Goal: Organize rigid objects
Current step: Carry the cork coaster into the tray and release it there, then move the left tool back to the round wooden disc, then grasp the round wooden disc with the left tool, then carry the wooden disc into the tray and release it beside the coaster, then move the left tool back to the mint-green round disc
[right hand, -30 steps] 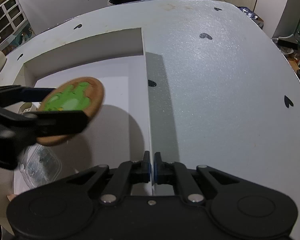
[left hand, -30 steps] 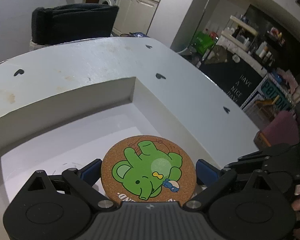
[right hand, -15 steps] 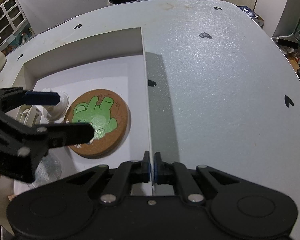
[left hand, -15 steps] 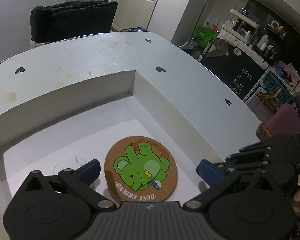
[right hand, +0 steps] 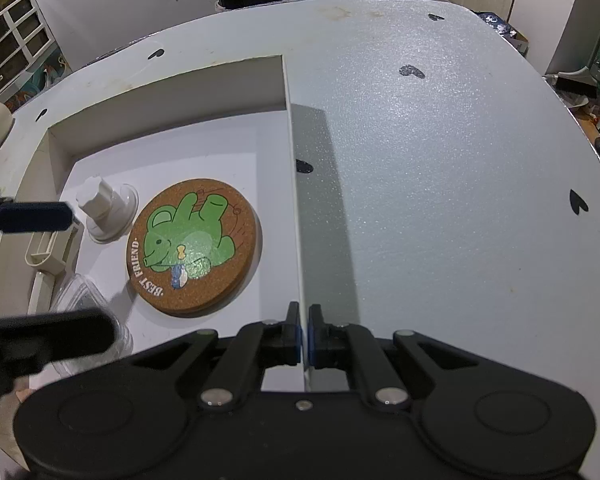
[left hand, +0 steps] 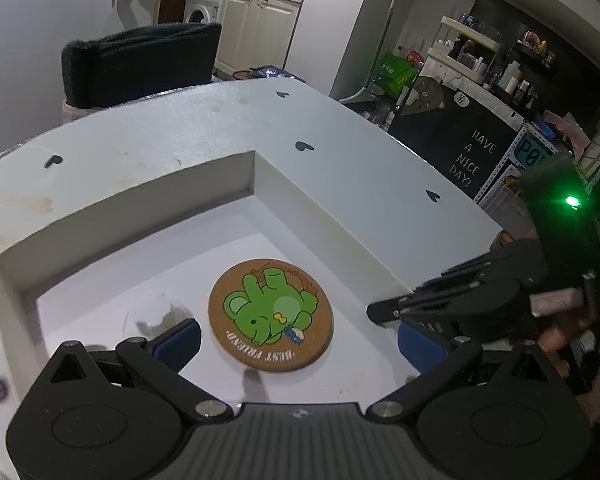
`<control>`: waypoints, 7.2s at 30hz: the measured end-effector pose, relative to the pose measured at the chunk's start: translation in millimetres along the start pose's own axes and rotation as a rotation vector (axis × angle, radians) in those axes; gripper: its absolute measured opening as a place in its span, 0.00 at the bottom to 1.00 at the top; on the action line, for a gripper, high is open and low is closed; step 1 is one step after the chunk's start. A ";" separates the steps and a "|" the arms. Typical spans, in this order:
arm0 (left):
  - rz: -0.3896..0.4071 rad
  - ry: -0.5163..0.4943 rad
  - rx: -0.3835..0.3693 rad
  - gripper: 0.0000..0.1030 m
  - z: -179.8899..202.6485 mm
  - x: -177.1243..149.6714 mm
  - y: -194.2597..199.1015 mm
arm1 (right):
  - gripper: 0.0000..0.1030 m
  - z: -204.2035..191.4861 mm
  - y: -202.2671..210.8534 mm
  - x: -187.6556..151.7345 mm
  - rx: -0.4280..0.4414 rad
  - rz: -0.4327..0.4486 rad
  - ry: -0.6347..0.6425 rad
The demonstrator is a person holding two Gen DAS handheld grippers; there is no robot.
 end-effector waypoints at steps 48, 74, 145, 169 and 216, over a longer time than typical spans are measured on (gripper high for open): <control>0.098 0.524 0.463 1.00 -159.7 -126.7 123.4 | 0.05 -2.4 -2.0 -0.7 -0.011 0.000 0.012; 0.052 0.789 0.523 0.80 -234.5 -150.3 70.4 | 0.06 -1.0 -0.1 -0.5 -0.014 0.007 -0.004; -0.121 -0.038 -0.018 0.92 62.6 -62.3 -0.9 | 0.04 -2.5 -1.4 -0.7 -0.005 -0.009 0.027; -0.027 -0.005 -0.002 1.00 49.2 -56.9 48.4 | 0.04 -4.1 -1.3 -1.0 -0.004 -0.009 0.036; 0.019 0.479 0.479 0.83 -190.1 -124.1 77.1 | 0.07 -12.9 -6.4 -0.9 -0.075 0.001 -0.010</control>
Point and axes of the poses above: each gripper's, at about its wrist camera, not at the fingertips, and y roughly against the way its jaws point, z to its right, x to its top, the point moved 3 cm from there along -y, roughly the way its jaws point, and after that the axes turned 15 degrees about x, right-handed, at the moved point
